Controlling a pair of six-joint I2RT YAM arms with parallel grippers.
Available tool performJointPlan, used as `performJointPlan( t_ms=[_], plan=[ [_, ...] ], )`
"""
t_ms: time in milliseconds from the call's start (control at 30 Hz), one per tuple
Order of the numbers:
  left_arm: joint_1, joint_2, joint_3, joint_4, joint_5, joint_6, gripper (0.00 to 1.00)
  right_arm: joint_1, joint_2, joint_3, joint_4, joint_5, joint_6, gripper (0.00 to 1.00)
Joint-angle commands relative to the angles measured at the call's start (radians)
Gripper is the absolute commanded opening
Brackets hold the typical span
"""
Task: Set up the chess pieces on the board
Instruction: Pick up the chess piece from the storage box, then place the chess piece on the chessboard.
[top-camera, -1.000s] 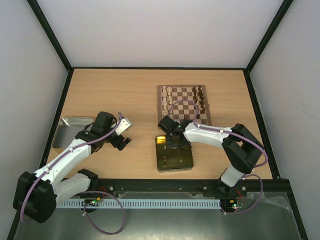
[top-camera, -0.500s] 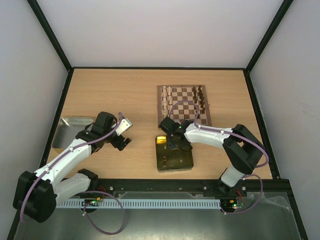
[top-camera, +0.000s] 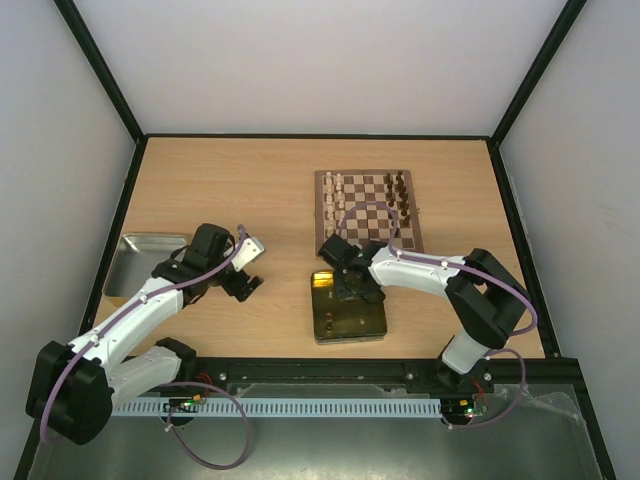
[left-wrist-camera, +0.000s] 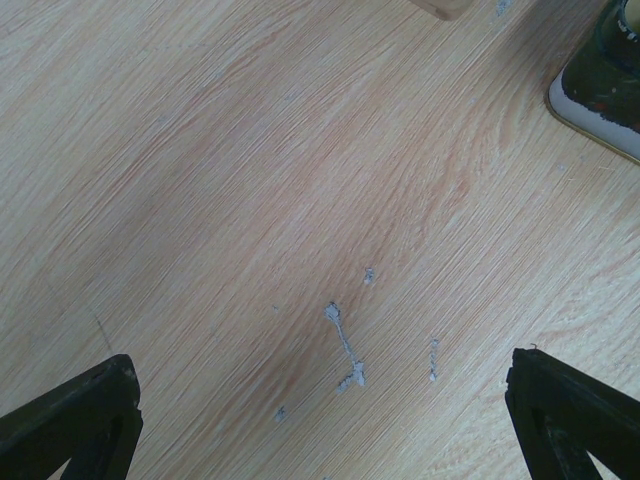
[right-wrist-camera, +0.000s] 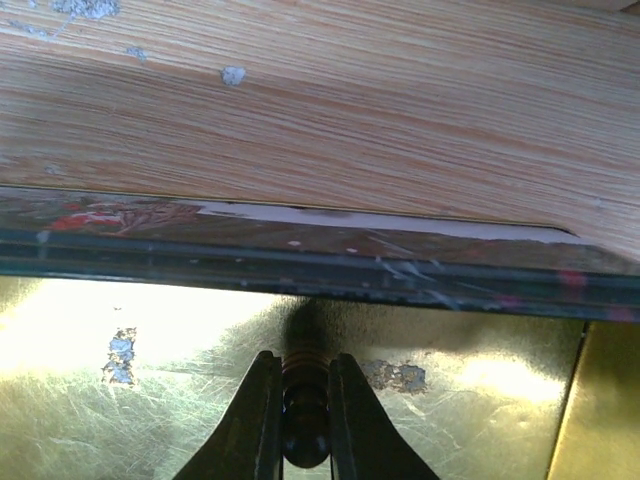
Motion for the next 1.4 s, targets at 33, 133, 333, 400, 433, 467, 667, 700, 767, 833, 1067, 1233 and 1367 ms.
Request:
performJointPlan(
  t_ms=[33, 133, 333, 400, 433, 467, 667, 700, 767, 833, 1067, 1233, 1367],
  plan=[
    [-0.004, 0.006, -0.013, 0.003, -0.007, -0.004, 0.99, -0.013, -0.034, 0.045, -0.082, 0.045, -0.016, 0.02],
    [-0.005, 0.004, -0.012, 0.003, -0.006, -0.004, 0.99, -0.046, -0.072, 0.078, -0.139, 0.069, -0.040, 0.03],
    [-0.007, 0.003, -0.013, 0.002, -0.005, -0.004, 0.99, -0.144, -0.127, 0.189, -0.260, 0.124, -0.108, 0.03],
    [-0.007, 0.002, -0.014, 0.002, -0.004, -0.003, 0.99, -0.182, -0.126, 0.228, -0.288, 0.139, -0.128, 0.04],
    [-0.009, 0.001, -0.013, 0.002, -0.004, -0.003, 0.99, -0.205, -0.124, 0.235, -0.292, 0.138, -0.131, 0.04],
    [-0.009, 0.000, -0.014, 0.002, -0.004, -0.003, 0.99, -0.226, -0.122, 0.235, -0.290, 0.127, -0.131, 0.04],
    [-0.009, -0.002, -0.014, 0.000, 0.000, -0.001, 0.99, -0.302, -0.064, 0.244, -0.277, 0.164, -0.115, 0.03],
    [-0.009, -0.002, -0.014, 0.000, 0.001, -0.001, 0.99, -0.314, -0.053, 0.254, -0.279, 0.182, -0.107, 0.03],
    [-0.009, -0.003, -0.014, 0.000, 0.003, 0.000, 0.99, -0.338, -0.036, 0.264, -0.274, 0.198, -0.101, 0.03],
    [-0.009, -0.005, -0.013, 0.000, 0.006, 0.001, 0.99, -0.360, -0.014, 0.268, -0.270, 0.190, -0.102, 0.03],
    [-0.010, -0.012, -0.014, -0.001, 0.012, 0.003, 0.99, -0.428, 0.039, 0.272, -0.236, 0.151, -0.090, 0.03],
    [-0.010, -0.014, -0.015, -0.003, 0.015, 0.005, 0.99, -0.503, 0.049, 0.257, -0.173, 0.066, -0.080, 0.03],
    [-0.010, -0.014, -0.015, -0.002, 0.015, 0.005, 0.99, -0.535, 0.062, 0.260, -0.148, 0.032, -0.076, 0.03]
  ],
)
